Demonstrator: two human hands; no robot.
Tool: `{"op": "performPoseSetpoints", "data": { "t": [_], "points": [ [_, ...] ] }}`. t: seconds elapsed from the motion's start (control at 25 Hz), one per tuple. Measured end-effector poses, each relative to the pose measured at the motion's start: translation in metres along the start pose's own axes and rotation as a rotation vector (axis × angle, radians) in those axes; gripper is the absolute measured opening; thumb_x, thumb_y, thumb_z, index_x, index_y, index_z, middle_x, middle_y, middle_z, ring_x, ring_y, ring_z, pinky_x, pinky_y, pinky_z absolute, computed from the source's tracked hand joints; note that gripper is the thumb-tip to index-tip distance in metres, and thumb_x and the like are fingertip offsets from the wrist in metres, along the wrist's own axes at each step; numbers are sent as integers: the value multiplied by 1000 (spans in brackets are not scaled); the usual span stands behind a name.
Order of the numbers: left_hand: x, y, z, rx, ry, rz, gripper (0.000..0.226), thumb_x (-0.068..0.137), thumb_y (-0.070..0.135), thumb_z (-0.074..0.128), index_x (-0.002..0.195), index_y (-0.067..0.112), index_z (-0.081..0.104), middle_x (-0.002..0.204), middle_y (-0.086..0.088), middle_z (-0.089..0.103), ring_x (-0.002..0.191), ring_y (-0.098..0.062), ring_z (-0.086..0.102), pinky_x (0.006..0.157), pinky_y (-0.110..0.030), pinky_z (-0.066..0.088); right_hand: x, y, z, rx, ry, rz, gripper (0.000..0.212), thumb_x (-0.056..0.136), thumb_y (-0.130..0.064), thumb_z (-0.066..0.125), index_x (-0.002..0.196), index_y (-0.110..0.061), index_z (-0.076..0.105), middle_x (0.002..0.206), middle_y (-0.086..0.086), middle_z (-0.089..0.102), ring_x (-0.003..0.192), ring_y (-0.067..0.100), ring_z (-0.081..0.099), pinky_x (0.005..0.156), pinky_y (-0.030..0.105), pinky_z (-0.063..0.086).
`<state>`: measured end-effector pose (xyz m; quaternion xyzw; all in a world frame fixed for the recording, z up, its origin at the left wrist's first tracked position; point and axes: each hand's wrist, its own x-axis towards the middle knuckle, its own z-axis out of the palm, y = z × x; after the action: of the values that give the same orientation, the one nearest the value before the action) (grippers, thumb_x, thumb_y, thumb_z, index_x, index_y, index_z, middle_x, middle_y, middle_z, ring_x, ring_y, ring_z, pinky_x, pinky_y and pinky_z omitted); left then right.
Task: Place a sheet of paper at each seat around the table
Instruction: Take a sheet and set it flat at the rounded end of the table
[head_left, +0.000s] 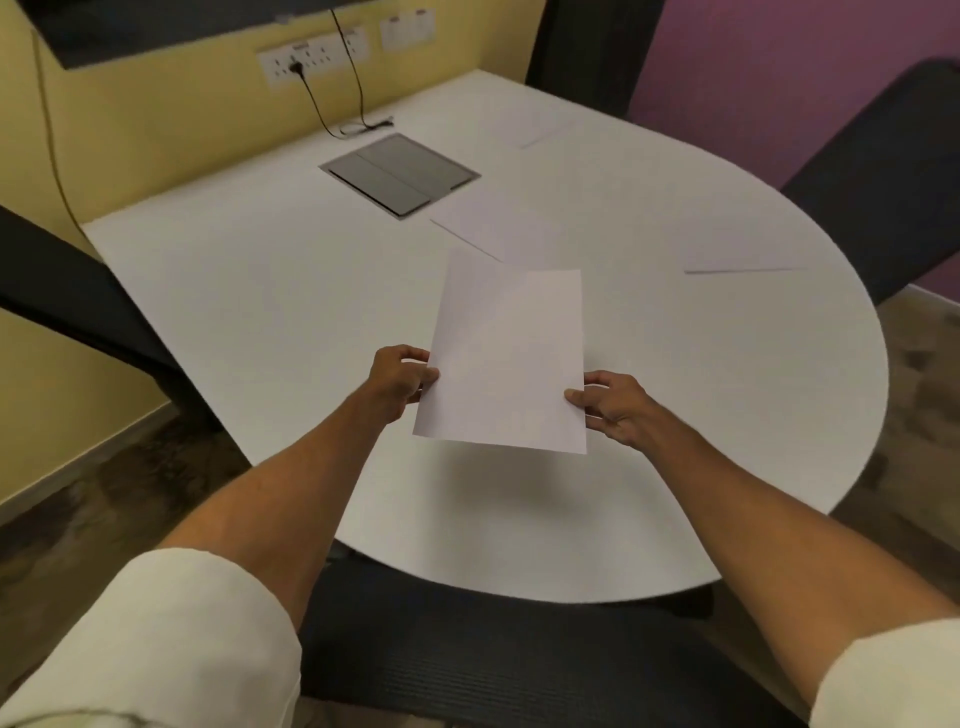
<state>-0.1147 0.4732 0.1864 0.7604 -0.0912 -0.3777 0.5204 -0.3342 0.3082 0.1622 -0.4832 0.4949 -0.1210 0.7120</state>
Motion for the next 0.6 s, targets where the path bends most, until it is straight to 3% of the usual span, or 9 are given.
{"op": "performPoseSetpoints", "data": {
  "t": [0.16, 0.36, 0.52, 0.6],
  "points": [
    [24, -37, 9, 47, -27, -81, 23, 79, -14, 61, 94, 3, 58, 102, -20, 62, 89, -32, 61, 84, -43, 54, 19, 35, 0, 0, 57, 76, 32, 84, 9, 63, 115, 3, 57, 115, 20, 64, 96, 29, 63, 84, 40, 52],
    [53, -71, 20, 79, -21, -150, 27, 77, -15, 61, 98, 3, 59, 100, -19, 63, 87, -30, 61, 73, -34, 55, 45, 68, 3, -13, 127, 159, 31, 84, 9, 63, 114, 2, 59, 119, 21, 64, 96, 28, 64, 83, 40, 53],
    [70, -86, 29, 129, -21, -159, 28, 77, -14, 62, 102, 0, 62, 103, -20, 64, 88, -30, 61, 87, -42, 54, 60, 84, 2, -41, 177, 182, 33, 83, 10, 64, 115, 4, 58, 119, 23, 64, 94, 29, 63, 83, 41, 53],
    [74, -93, 33, 172, -21, -157, 25, 78, -13, 63, 97, 3, 61, 99, -19, 63, 85, -29, 59, 86, -40, 51, 67, 91, 2, -71, 195, 184, 33, 82, 9, 65, 115, 5, 59, 118, 24, 64, 92, 29, 63, 85, 44, 54]
  ]
}}
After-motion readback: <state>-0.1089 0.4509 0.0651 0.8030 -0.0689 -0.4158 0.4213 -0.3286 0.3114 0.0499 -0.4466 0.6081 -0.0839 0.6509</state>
